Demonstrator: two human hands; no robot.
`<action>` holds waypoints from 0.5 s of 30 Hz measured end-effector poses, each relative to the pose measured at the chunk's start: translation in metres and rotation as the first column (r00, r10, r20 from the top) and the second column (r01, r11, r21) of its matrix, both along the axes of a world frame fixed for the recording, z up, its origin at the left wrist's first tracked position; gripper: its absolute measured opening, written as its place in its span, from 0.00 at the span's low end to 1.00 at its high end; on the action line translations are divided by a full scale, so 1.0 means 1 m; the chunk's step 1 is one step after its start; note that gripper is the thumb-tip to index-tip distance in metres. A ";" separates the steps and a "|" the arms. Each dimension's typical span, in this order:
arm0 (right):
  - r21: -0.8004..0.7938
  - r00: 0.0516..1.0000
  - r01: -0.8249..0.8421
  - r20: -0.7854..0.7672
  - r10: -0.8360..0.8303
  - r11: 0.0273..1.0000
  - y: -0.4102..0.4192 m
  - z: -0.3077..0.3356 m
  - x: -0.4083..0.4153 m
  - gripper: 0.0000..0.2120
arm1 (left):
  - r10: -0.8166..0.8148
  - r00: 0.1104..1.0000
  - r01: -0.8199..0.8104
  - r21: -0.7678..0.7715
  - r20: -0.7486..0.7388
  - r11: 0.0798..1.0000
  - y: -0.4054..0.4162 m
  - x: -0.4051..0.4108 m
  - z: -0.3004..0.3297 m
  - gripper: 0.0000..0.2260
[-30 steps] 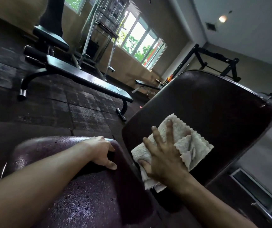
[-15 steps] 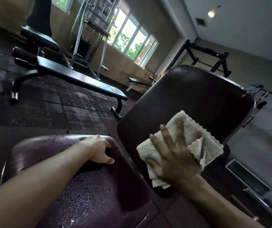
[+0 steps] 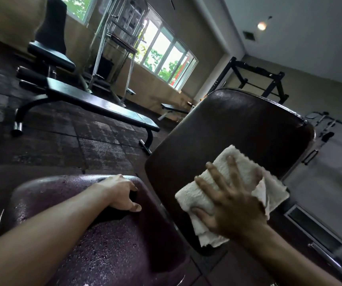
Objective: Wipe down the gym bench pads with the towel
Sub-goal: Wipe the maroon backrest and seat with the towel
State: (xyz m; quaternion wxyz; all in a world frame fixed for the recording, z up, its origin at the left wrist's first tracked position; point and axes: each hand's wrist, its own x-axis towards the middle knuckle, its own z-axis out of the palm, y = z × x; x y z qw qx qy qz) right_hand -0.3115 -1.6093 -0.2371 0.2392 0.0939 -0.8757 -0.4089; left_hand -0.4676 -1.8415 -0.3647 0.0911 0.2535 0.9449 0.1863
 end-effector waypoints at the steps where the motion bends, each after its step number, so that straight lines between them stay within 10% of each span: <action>1: 0.003 0.999 0.020 -0.044 -0.020 1.000 -0.001 0.012 -0.007 0.35 | 0.000 1.000 0.000 -0.007 -0.006 1.000 0.000 0.001 0.000 0.38; 15: -0.100 0.931 0.197 -0.292 -0.218 0.975 -0.004 0.101 -0.034 0.38 | -0.039 0.999 0.039 0.016 -0.012 0.999 0.001 -0.013 -0.015 0.44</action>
